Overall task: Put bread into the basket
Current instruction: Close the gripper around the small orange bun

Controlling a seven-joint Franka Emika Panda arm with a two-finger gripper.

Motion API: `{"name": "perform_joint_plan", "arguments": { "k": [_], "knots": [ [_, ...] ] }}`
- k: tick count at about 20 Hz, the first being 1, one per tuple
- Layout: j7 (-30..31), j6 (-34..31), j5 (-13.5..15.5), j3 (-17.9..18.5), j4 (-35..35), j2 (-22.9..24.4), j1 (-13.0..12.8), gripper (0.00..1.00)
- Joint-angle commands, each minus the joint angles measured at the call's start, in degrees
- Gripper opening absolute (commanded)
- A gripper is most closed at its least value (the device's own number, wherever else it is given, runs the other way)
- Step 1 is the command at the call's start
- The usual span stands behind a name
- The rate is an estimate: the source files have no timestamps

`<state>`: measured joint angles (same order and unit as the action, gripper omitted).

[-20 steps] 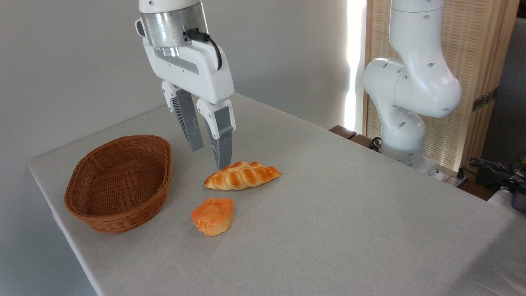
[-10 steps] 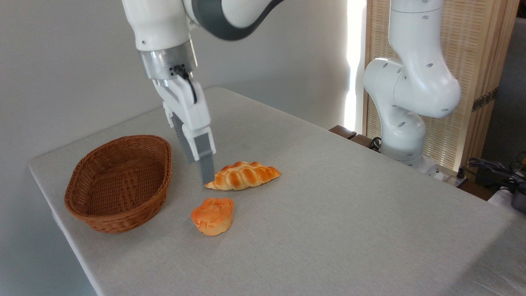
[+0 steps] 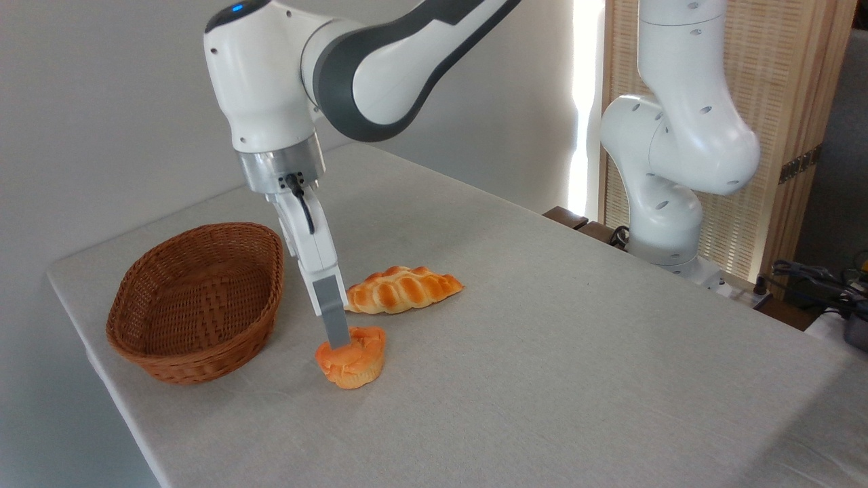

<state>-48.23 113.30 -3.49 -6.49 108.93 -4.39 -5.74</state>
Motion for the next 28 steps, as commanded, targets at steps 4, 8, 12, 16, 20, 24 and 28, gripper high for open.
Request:
{"name": "perform_joint_plan", "arguments": {
  "k": [4, 8, 12, 16, 20, 24, 28],
  "knots": [
    [-1.43, 1.40, -1.61, 0.08, 1.72, -1.14, -0.50, 1.00],
    [-1.52, 2.10, -3.19, 0.08, 1.81, -1.58, -0.50, 1.00],
    [-3.79, 2.19, -3.45, 0.08, 2.33, -2.11, -0.58, 1.00],
    [-4.24, 2.45, -4.15, 0.08, 2.86, -2.11, -0.58, 1.00],
    [-4.24, 2.46, -4.85, 0.08, 2.86, -2.02, -0.58, 0.92],
    [-4.16, 2.37, -4.94, -0.53, 2.86, -1.94, -0.76, 0.74],
    [-4.24, 2.37, -7.31, -1.24, 2.86, -1.93, -0.76, 0.48]
  ]
}}
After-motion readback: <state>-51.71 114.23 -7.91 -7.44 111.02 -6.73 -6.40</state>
